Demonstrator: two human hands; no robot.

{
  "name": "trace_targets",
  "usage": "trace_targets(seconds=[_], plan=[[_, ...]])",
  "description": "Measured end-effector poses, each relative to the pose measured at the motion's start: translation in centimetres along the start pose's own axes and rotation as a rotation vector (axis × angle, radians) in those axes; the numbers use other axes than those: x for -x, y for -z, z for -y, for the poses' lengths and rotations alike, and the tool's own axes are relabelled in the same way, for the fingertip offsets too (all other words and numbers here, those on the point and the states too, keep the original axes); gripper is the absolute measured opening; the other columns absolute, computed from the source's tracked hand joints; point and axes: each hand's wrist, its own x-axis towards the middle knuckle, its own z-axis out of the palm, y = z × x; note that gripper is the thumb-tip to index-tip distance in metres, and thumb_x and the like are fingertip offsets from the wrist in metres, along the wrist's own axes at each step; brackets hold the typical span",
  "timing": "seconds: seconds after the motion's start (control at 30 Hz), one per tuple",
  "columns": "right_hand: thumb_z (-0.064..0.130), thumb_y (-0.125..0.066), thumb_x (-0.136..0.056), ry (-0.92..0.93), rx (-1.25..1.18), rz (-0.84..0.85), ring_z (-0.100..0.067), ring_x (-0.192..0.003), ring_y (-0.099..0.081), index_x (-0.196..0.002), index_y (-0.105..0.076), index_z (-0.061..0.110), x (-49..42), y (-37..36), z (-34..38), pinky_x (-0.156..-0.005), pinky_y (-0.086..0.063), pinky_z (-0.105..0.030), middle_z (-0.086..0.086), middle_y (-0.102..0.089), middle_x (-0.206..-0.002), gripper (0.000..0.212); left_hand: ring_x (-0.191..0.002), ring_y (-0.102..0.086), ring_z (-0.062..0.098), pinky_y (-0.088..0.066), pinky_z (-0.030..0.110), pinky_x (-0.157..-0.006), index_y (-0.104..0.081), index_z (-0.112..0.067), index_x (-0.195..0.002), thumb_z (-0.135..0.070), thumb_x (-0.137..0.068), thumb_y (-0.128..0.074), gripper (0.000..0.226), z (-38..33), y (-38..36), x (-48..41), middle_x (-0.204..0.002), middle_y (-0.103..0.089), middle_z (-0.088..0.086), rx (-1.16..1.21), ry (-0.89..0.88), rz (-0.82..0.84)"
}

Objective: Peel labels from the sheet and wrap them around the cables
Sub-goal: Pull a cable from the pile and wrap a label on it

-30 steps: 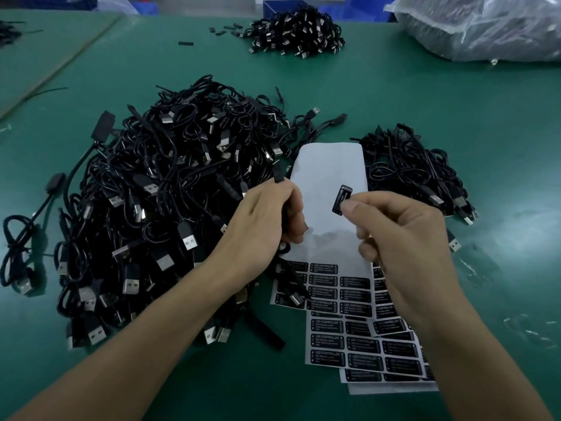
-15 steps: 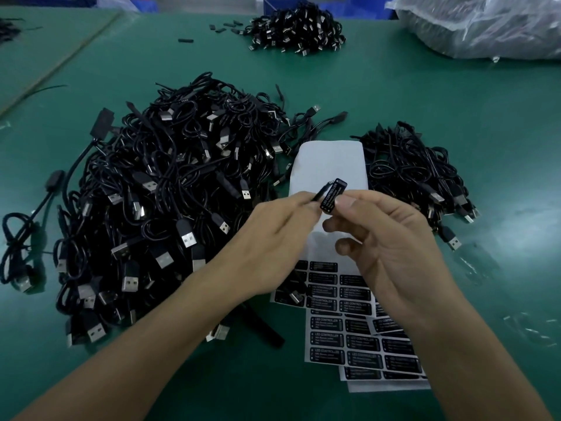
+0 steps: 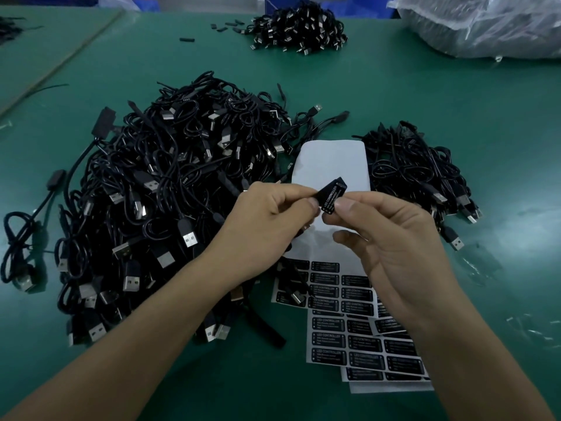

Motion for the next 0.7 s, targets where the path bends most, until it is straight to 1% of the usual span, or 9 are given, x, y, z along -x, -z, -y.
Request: trace_targets(seconds=[0.03, 0.1, 0.17, 0.2, 0.3, 0.4, 0.5, 0.6, 0.7], plan=[[0.032, -0.079, -0.057, 0.001, 0.003, -0.01, -0.014, -0.075, -0.07, -0.073, -0.081, 0.02, -0.1, 0.1, -0.1, -0.065, -0.054, -0.02, -0.005, -0.074, -0.076, 0.02, -0.071, -0.061, 0.039, -0.054, 0.053, -0.074, -0.07, 0.004, -0.093, -0.028, -0.095, -0.053, 0.036, 0.0, 0.1, 0.0, -0.081, -0.064, 0.029, -0.004, -0.009, 0.011], [0.031, -0.078, -0.058, 0.005, 0.009, -0.029, -0.013, -0.073, -0.07, -0.073, -0.081, 0.019, -0.2, 0.2, -0.2, -0.065, -0.054, -0.019, -0.005, -0.074, -0.075, 0.019, -0.063, -0.056, 0.032, -0.049, 0.04, -0.064, -0.073, 0.0, -0.09, -0.029, -0.094, -0.056, 0.033, 0.0, 0.2, 0.0, -0.076, -0.062, 0.027, 0.013, -0.006, 0.031], [0.031, -0.078, -0.059, 0.004, 0.005, -0.041, -0.011, -0.072, -0.07, -0.073, -0.081, 0.019, -0.2, 0.2, -0.3, -0.064, -0.053, -0.018, -0.005, -0.074, -0.075, 0.019, -0.062, -0.059, 0.02, -0.049, 0.032, -0.065, -0.078, -0.013, -0.089, -0.023, -0.096, -0.064, 0.019, 0.1, 0.2, 0.0, -0.069, -0.068, 0.012, 0.059, 0.006, 0.037], [0.03, -0.078, -0.06, 0.001, 0.001, -0.041, -0.011, -0.072, -0.069, -0.073, -0.081, 0.018, -0.3, 0.2, -0.3, -0.064, -0.053, -0.018, -0.005, -0.074, -0.074, 0.018, -0.064, -0.062, 0.016, -0.051, 0.03, -0.065, -0.079, -0.016, -0.089, -0.019, -0.095, -0.067, 0.013, 0.1, 0.2, 0.0, -0.069, -0.07, 0.007, 0.081, 0.009, 0.031], [0.028, -0.076, -0.063, -0.008, -0.008, -0.037, -0.01, -0.071, -0.068, -0.072, -0.081, 0.018, -0.4, 0.2, -0.6, -0.065, -0.053, -0.018, -0.004, -0.074, -0.074, 0.014, -0.065, -0.07, 0.02, -0.057, 0.031, -0.067, -0.078, -0.013, -0.086, -0.011, -0.09, -0.073, 0.007, 0.3, -0.1, 0.1, -0.071, -0.075, 0.009, 0.147, 0.034, -0.036], [0.028, -0.075, -0.064, -0.018, -0.004, -0.048, -0.011, -0.069, -0.066, -0.072, -0.081, 0.019, -0.4, 0.2, -0.8, -0.067, -0.054, -0.018, -0.004, -0.073, -0.074, 0.013, -0.064, -0.073, 0.021, -0.056, 0.025, -0.063, -0.077, -0.011, -0.083, -0.009, -0.088, -0.076, 0.005, 0.3, -0.6, 0.3, -0.069, -0.075, 0.009, 0.202, 0.077, -0.084], [0.027, -0.075, -0.066, -0.022, 0.009, -0.062, -0.014, -0.07, -0.066, -0.073, -0.081, 0.018, -0.4, 0.2, -1.0, -0.07, -0.055, -0.019, -0.007, -0.073, -0.075, 0.013, -0.065, -0.074, 0.025, -0.058, 0.027, -0.064, -0.077, -0.011, -0.083, -0.008, -0.088, -0.075, 0.006, 0.3, -0.8, 0.4, -0.07, -0.075, 0.009, 0.224, 0.092, -0.111], [0.026, -0.075, -0.067, -0.012, 0.018, -0.076, -0.014, -0.071, -0.067, -0.074, -0.081, 0.018, -0.5, 0.3, -1.2, -0.071, -0.055, -0.019, -0.006, -0.074, -0.076, 0.012, -0.067, -0.075, 0.026, -0.06, 0.028, -0.066, -0.078, -0.011, -0.085, -0.008, -0.087, -0.076, 0.005, 0.2, -0.7, 0.5, -0.072, -0.076, 0.009, 0.235, 0.1, -0.097], [0.024, -0.074, -0.07, 0.001, 0.026, -0.09, -0.014, -0.072, -0.067, -0.074, -0.081, 0.018, -0.5, 0.3, -1.3, -0.072, -0.055, -0.02, -0.005, -0.074, -0.075, 0.01, -0.067, -0.074, 0.023, -0.059, 0.025, -0.066, -0.077, -0.009, -0.088, -0.008, -0.085, -0.078, 0.003, 0.1, -0.5, 0.6, -0.072, -0.076, 0.009, 0.248, 0.11, -0.065]])
